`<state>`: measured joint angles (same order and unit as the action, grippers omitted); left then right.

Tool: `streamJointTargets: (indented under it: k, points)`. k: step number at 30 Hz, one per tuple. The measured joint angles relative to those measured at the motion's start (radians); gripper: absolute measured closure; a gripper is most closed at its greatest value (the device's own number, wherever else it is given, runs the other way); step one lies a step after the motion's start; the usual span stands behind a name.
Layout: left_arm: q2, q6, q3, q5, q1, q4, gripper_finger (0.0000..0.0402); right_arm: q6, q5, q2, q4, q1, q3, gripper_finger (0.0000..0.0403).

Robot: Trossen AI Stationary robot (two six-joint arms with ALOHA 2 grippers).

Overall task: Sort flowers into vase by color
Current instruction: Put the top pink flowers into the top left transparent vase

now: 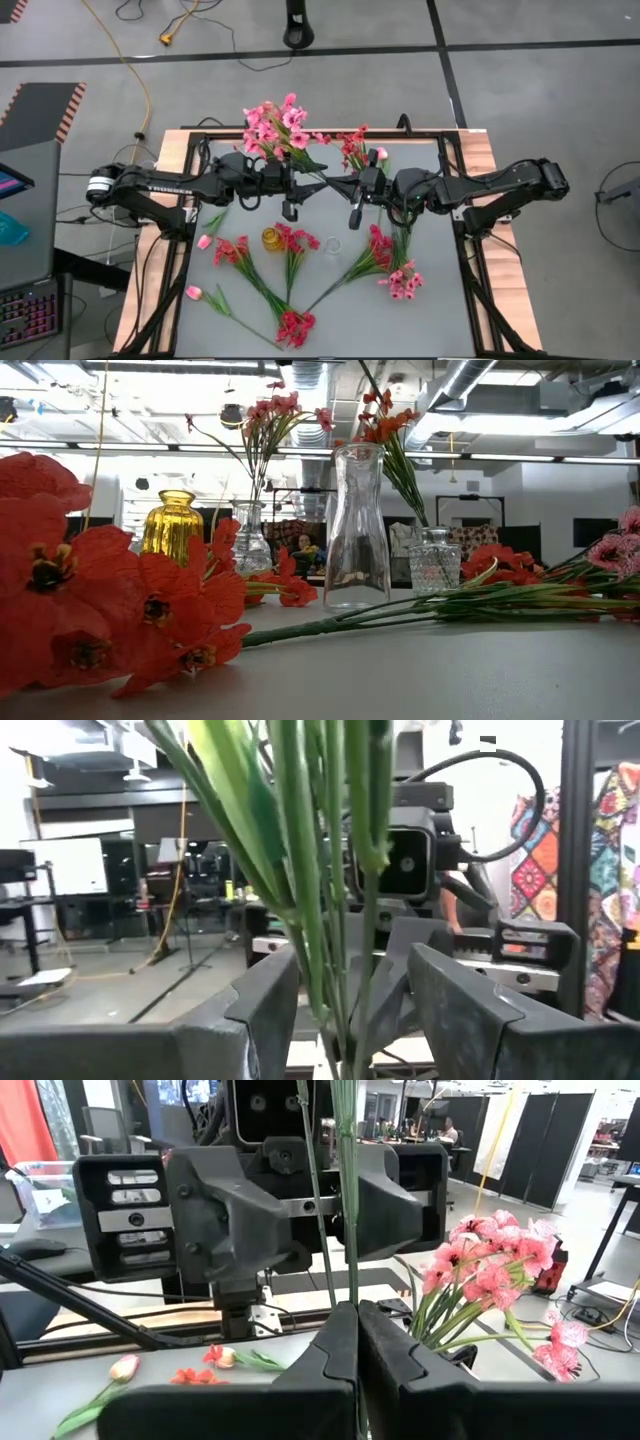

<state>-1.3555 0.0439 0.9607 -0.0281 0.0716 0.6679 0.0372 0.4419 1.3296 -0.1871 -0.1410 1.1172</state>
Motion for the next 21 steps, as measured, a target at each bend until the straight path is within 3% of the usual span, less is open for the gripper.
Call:
streamJointTargets:
  k: [4,12,17,21]
  points:
    - [0.001,0.009,0.0,0.019,-0.005,0.001,0.0256,-0.002,0.0,0.0,-0.001,0.0,0.0,0.0375]
    - [0.001,0.0,0.0,0.034,-0.005,-0.004,0.0389,-0.003,0.001,0.0,-0.001,0.0,0.0,0.0375]
    - [0.001,-0.004,0.0,0.036,-0.005,-0.023,0.0396,-0.003,0.001,0.0,0.009,0.0,0.0,0.0368]
    - [0.026,-0.019,0.0,0.036,-0.005,-0.086,0.04,-0.003,0.001,0.0,0.008,0.0,0.0,0.0339]
